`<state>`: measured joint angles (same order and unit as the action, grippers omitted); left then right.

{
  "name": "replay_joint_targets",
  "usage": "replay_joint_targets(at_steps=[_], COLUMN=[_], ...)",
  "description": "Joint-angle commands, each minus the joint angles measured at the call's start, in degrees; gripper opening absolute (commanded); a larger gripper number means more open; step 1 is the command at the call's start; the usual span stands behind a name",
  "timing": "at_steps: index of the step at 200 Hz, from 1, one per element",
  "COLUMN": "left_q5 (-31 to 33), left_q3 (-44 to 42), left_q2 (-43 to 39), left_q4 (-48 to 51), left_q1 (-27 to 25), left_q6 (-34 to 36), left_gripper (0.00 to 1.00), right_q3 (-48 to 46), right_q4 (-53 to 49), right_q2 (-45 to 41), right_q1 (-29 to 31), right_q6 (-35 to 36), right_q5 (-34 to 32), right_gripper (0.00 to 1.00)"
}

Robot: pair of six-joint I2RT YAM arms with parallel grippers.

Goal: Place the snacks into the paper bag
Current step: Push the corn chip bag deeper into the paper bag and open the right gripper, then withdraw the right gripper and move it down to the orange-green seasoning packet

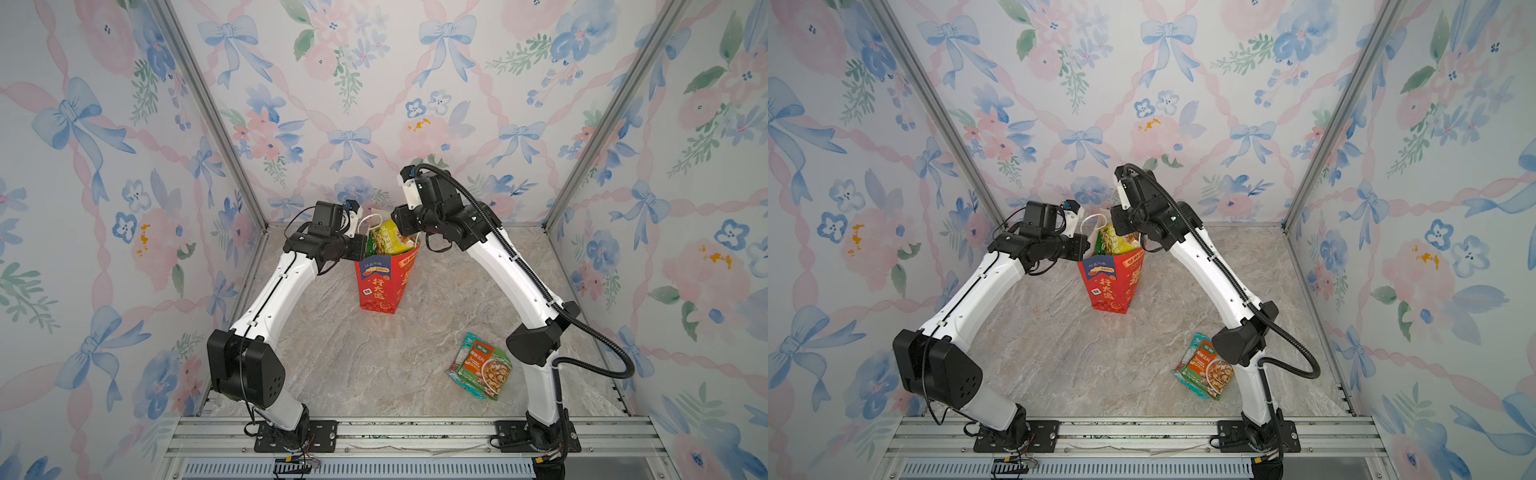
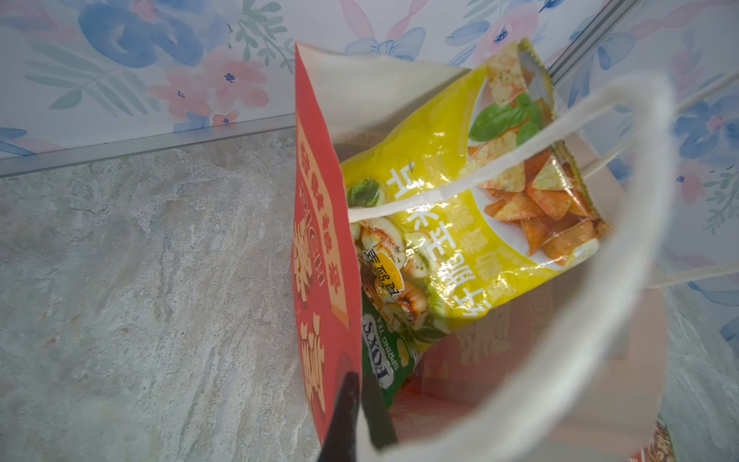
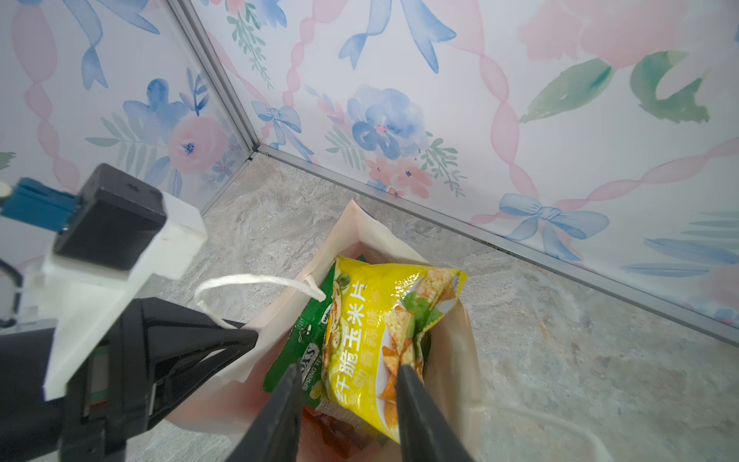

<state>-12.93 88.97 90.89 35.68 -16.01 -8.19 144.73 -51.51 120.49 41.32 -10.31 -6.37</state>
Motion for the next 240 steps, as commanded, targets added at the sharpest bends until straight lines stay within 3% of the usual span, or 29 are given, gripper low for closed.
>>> replay_joint_targets(at_steps=[1,54,125,162,195,240], left_q5=[-1.0,-0.8,-0.8,-0.9,-1.0,-1.1], left_q3=[-0.8,-0.9,-0.9,-0.9,-0.8,-0.8], left_q2=[-0.9,-1.1,-0.9,-0.7,-0.7,-0.7], left_q4=[1.4,1.4,1.4,1.4,1.4,1.4], left_q1=[-0.4,-0.4,-0.4,-0.4,-0.4,-0.4], left_q6=[0.2,0.2,0.3,0.1,0.2,0.1], left_gripper=[0.00,0.00,0.00,0.00,0.00,0.00], right_q3=[0.0,3.7,6.8,7.5,2.5,-14.4], right_q4=[-1.8,-4.3,-5.5,-2.5,2.3,8.1], right_q2=[3.5,11.4,14.7,7.8,-1.3,-14.9], right_q1=[0.2,-0.7,-1.7,-1.6,-1.6,-1.9], right_q6=[1.0,1.1,-1.1,-2.5,-3.1,-2.8], right_q5=[-2.1,-4.7,0.4,5.9,8.2,6.2], right_gripper=[0.40,0.40,0.44,0.50,0.65,0.78])
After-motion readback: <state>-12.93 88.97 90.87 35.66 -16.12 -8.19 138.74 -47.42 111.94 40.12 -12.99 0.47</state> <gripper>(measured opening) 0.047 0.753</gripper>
